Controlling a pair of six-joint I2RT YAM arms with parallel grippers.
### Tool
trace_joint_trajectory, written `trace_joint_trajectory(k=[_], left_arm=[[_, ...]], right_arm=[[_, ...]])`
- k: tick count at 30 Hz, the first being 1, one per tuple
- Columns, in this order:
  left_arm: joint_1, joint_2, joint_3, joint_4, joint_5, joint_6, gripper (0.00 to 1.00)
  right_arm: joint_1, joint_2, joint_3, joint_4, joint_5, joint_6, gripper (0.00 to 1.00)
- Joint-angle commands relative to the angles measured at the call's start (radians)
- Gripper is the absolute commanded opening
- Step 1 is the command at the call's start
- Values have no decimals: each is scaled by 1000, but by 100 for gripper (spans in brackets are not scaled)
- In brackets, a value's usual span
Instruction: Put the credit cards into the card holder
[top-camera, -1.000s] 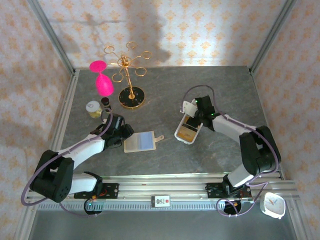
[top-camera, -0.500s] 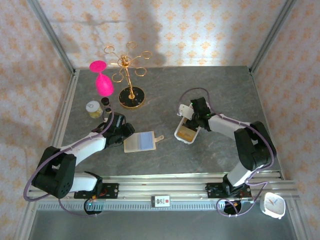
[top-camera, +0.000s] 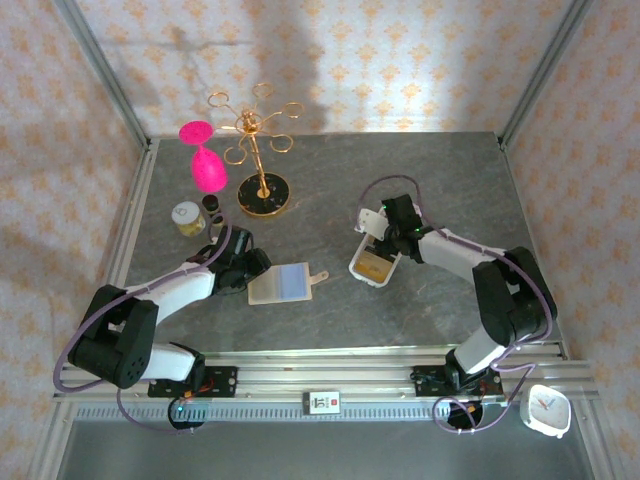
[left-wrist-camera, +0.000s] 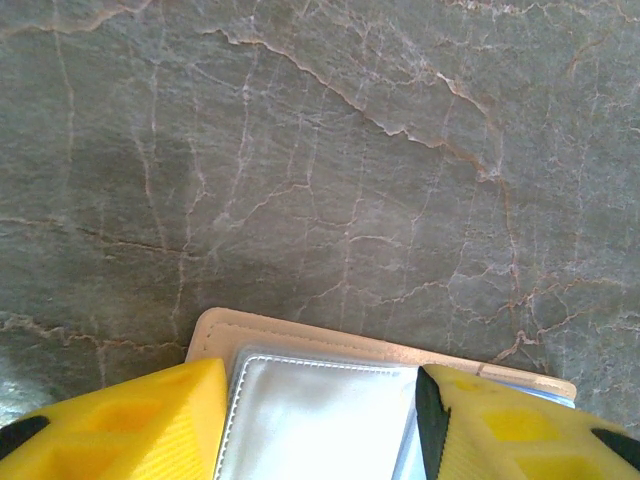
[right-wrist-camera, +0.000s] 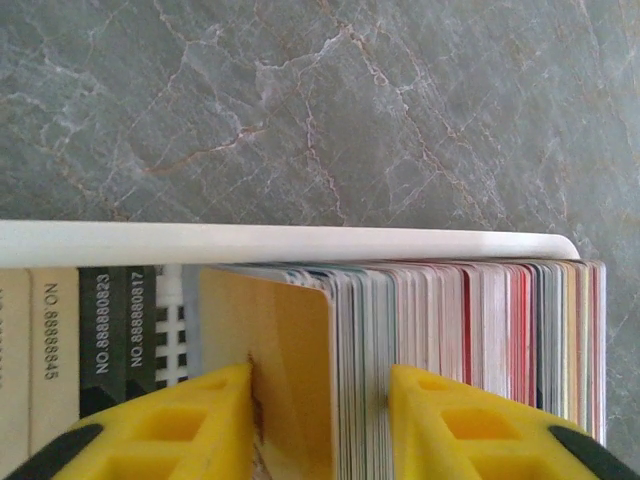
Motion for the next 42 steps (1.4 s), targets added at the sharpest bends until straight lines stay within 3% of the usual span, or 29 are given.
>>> trace_joint_trajectory(k=[1,21,24,30,37,42], left_arm=[[-3,5,17,24,10,24,53],[-3,-32,-14,17,15,19,53],[-3,-48,-4,-14,12,37,53],[-3,-102,25,-90,-9,79,58],[-3,-121,38,-142,14,118,70],[-4,-162,22,-174,45,129,74]], right_arm=[[-4,-29,17,-12,51,12,35],[3,-127,19,-70,24,26,10],[5,-156,25,-113,-23,38,1],[14,-244,69,-245,-142,109,0],[21,-390,78,-268,-299,343,0],[25,-440,120,-195,-279,820,0]])
